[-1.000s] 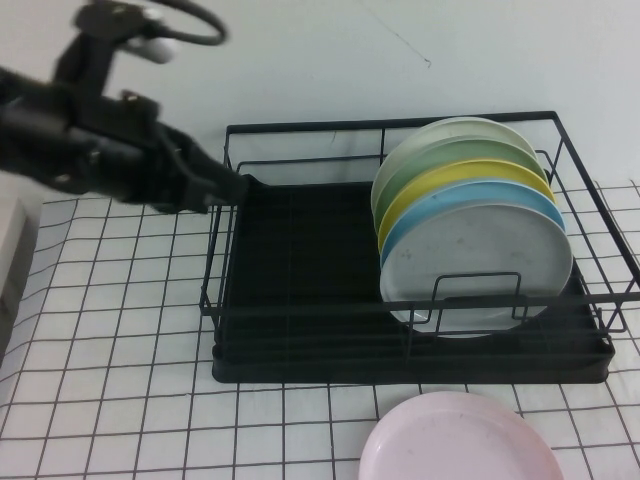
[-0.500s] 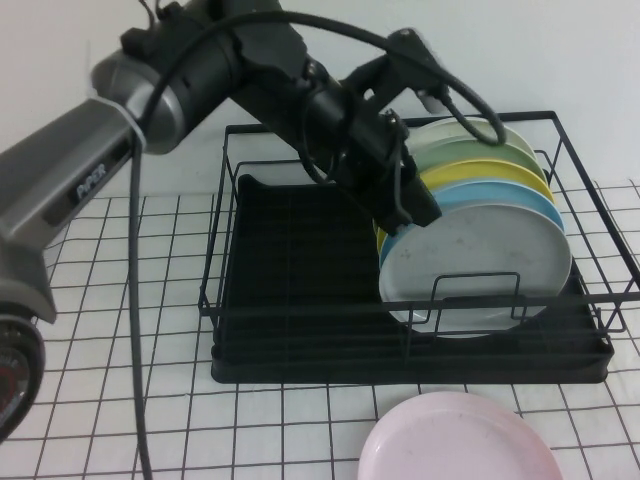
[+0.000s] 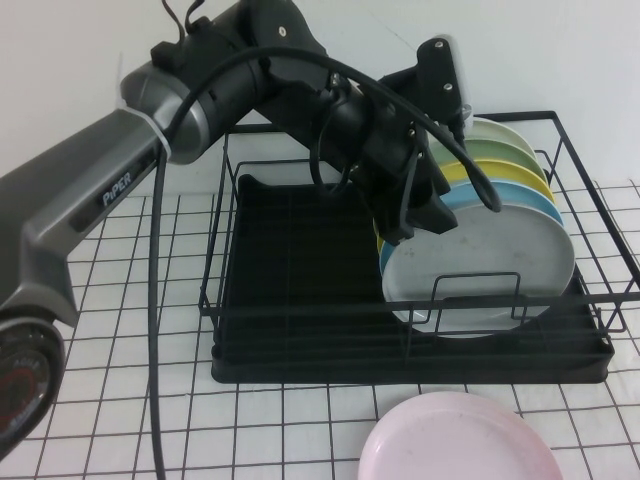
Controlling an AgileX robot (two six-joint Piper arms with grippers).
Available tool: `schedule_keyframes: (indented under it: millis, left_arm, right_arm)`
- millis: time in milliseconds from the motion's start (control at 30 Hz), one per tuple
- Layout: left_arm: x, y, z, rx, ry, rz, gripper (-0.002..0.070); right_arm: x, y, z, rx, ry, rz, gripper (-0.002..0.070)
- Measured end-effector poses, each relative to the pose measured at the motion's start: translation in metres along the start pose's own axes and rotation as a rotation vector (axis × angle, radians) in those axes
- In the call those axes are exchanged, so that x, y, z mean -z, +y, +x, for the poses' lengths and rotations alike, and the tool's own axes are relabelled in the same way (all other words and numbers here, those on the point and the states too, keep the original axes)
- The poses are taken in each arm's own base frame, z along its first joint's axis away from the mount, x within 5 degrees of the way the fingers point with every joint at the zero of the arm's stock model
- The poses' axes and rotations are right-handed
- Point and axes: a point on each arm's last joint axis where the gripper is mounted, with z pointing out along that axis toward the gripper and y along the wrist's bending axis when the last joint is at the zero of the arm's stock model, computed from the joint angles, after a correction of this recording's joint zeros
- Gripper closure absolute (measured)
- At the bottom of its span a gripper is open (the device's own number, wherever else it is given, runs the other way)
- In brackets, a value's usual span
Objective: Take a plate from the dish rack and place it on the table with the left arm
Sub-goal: Grasp the plate from the shelf
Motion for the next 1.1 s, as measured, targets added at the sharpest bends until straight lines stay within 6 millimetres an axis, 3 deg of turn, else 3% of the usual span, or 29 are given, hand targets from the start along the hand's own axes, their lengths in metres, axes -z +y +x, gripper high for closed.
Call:
schedule_keyframes:
  millis: [533, 967, 1033, 1100]
  left_arm:
    - [-0.002, 0.0, 0.0, -0.034, -0.015, 0.01, 0.0385]
    - [-0.029, 0.005, 0.018, -0.032, 0.016, 0.05, 0.0387]
    - [-0.031, 0.005, 0.018, -0.032, 0.016, 0.05, 0.0424]
    - [-0.031, 0.006, 0.018, -0.018, 0.021, 0.038, 0.0504]
  right_arm:
    - [0.0, 0.0, 0.0, 0.0, 0.0, 0.0, 0.0678]
    - [0.0, 0.0, 0.0, 0.0, 0.0, 0.0, 0.0678]
    - [0.0, 0.0, 0.0, 0.0, 0.0, 0.0, 0.0678]
    - [0.0, 0.0, 0.0, 0.0, 0.0, 0.0, 0.0678]
